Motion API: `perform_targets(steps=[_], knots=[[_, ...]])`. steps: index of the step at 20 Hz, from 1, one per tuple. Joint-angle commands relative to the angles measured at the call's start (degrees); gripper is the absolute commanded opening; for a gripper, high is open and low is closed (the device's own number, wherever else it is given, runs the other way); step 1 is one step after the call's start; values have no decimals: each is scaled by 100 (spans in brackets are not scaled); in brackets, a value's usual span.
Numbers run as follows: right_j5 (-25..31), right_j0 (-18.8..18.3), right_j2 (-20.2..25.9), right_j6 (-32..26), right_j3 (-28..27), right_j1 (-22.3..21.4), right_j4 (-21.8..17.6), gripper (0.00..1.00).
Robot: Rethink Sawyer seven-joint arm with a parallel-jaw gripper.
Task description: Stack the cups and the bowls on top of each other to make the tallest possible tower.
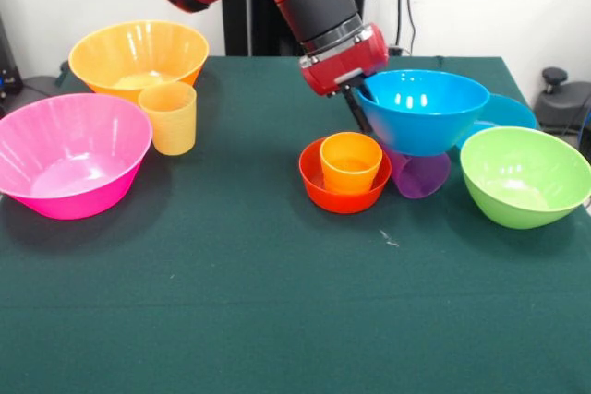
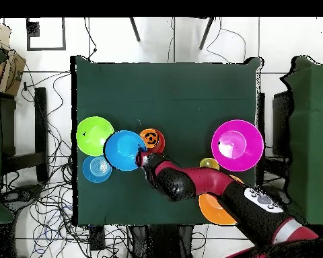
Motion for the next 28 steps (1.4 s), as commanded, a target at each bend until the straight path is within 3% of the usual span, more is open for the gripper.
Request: perform_targets(steps=[1,12,20,28], knots=[[-643,394,-558,589,-240,292,-400,0],[-209,263,-307,439,-364,273,-140,0],[692,52,49,268,-377,-21,291,0],[453,-42,4,256,-220,85,1,0]])
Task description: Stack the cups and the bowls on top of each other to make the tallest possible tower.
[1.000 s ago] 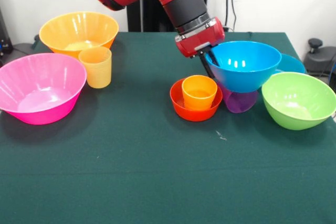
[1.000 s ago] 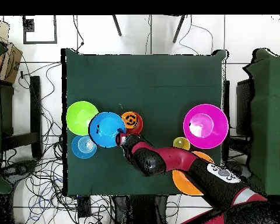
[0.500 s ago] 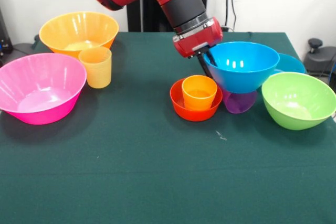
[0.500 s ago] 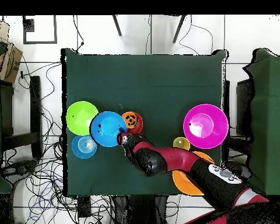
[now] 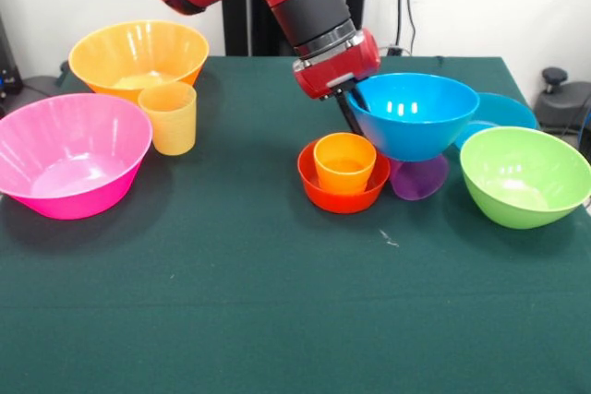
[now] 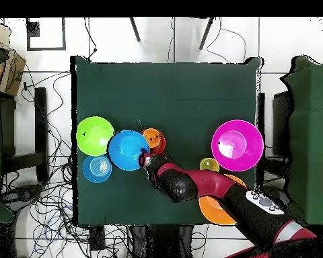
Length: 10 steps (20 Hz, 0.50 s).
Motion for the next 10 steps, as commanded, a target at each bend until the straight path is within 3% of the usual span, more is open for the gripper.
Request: perform_targets(steps=[1,10], knots=[[553,29,133,252,-207,-25,-51,0],[1007,-39,333,176,-384,-53,215,0]])
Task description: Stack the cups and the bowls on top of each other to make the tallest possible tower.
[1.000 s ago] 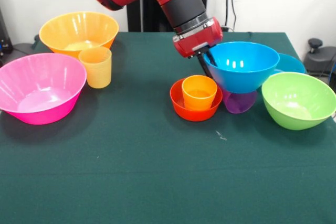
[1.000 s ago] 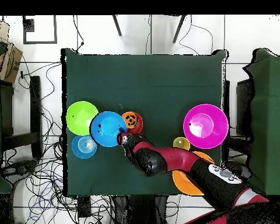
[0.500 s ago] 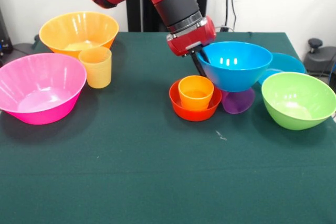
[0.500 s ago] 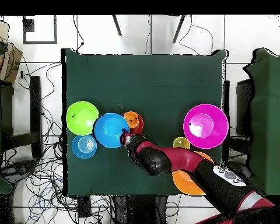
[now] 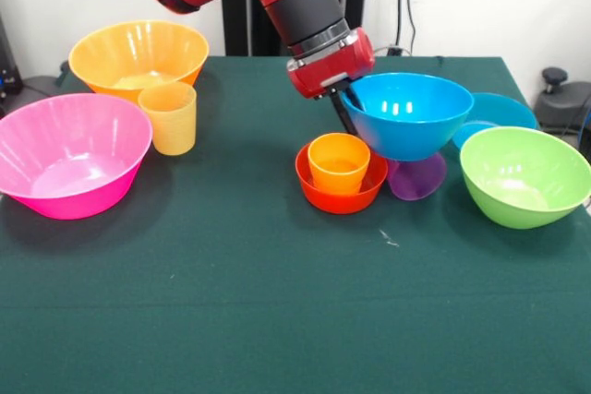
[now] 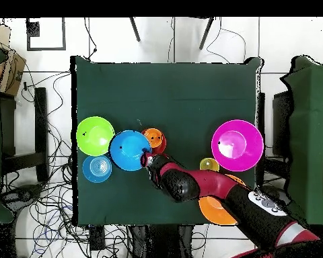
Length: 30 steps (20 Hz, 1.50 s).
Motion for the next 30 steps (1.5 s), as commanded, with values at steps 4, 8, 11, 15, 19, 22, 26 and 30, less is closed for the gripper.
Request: perform_targets(steps=[4,8,11,15,19,22,26,30], knots=[[1097,82,353,201,-459,-102,347,0],[1095,114,343,336,-316,-178,424,0],[1039,174,302,433,-250,-185,469,0],[1108,308,295,513,-282,-285,622,0],[1264,323,329,472,-358,-302,795,0],[1358,336,346,454,-383,-330,918,0],[1629,413,409,419,-485,-433,1180,0],[1926,577,381,469,-501,-719,1499,0]])
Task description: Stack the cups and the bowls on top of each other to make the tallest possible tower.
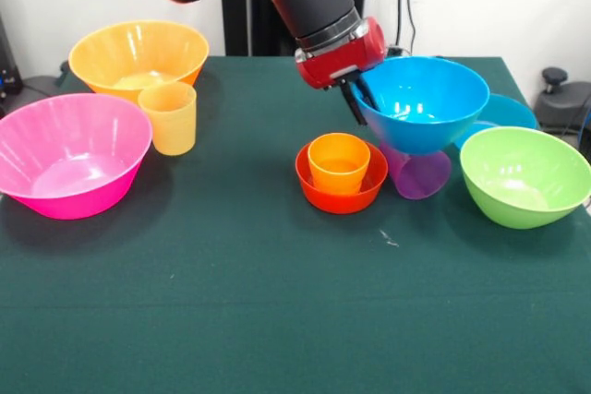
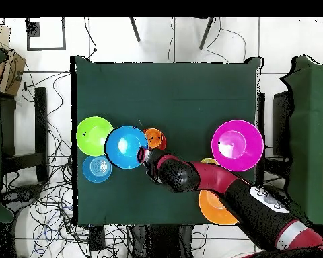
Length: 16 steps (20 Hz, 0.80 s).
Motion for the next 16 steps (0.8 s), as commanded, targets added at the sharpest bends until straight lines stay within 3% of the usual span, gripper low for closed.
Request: perform_targets(steps=[1,9,16], knots=[[1047,439,176,486,-493,-356,571,0],[1569,693,53,585,-522,-781,1084,0],[1864,516,99,224,-544,-759,1146,0]])
